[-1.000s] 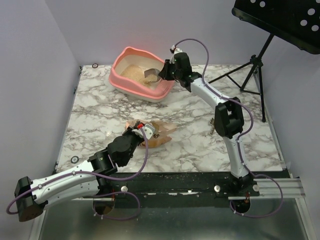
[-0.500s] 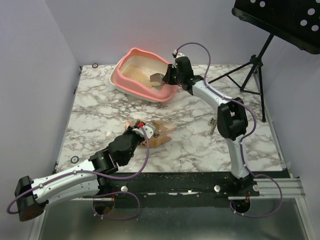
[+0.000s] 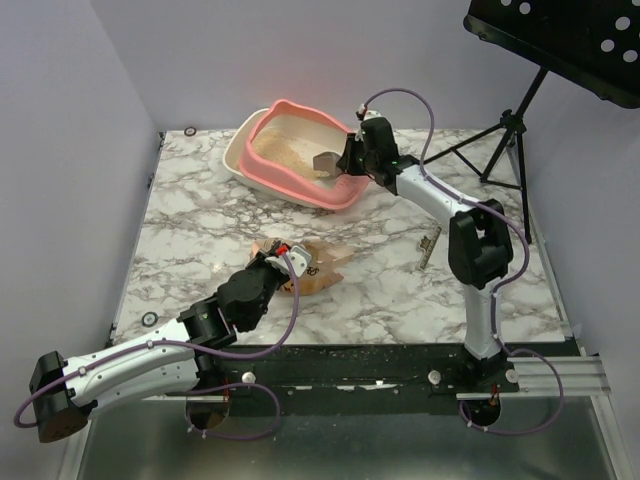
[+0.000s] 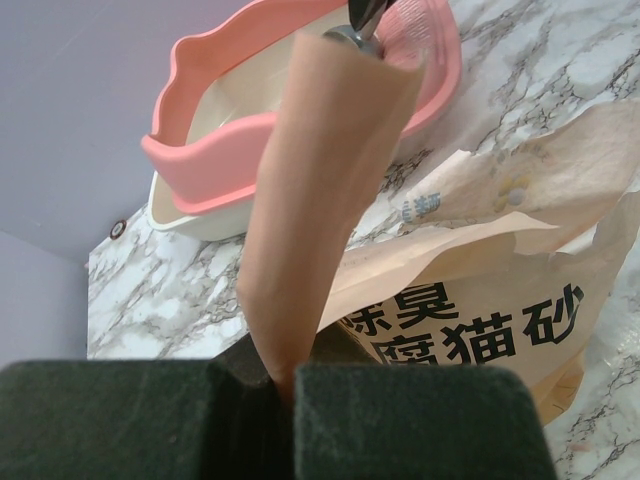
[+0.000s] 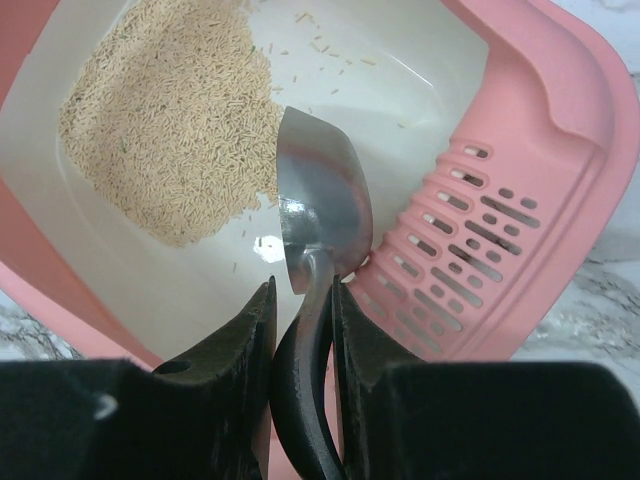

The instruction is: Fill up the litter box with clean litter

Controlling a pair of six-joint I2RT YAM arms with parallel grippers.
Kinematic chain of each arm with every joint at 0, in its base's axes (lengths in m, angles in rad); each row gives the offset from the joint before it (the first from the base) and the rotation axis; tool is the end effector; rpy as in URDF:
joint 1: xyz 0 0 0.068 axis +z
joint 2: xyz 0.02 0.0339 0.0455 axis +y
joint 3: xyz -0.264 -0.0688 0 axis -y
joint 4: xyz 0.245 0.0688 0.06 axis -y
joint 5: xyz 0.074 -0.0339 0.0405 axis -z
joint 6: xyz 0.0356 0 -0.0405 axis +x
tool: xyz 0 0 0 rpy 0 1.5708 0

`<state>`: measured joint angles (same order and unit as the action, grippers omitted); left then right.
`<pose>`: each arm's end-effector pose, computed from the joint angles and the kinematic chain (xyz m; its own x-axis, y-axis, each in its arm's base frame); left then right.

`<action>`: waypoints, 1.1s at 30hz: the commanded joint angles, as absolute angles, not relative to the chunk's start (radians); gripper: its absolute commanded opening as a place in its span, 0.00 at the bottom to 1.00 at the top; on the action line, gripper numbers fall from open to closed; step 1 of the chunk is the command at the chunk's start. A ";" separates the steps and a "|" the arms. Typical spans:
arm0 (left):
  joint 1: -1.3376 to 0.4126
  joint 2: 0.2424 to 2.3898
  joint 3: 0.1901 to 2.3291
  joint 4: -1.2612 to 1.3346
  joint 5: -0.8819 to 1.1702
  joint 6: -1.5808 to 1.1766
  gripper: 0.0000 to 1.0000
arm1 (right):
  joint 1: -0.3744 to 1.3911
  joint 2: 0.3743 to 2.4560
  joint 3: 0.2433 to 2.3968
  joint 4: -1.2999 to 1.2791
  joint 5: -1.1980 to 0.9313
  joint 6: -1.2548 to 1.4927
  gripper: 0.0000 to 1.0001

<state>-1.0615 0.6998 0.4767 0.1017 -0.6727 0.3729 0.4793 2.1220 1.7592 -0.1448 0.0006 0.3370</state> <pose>0.1029 -0.1388 0.2755 0.0839 0.4341 -0.8969 0.3766 0.8195 0.4319 0.4476 0.2326 0.2543 -0.5594 0.0819 -0.8249 -0.2922 0.9118 0.2887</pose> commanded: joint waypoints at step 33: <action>-1.057 0.683 0.512 0.121 -0.680 0.359 0.00 | 0.393 1.888 1.571 -0.204 -0.026 0.327 0.01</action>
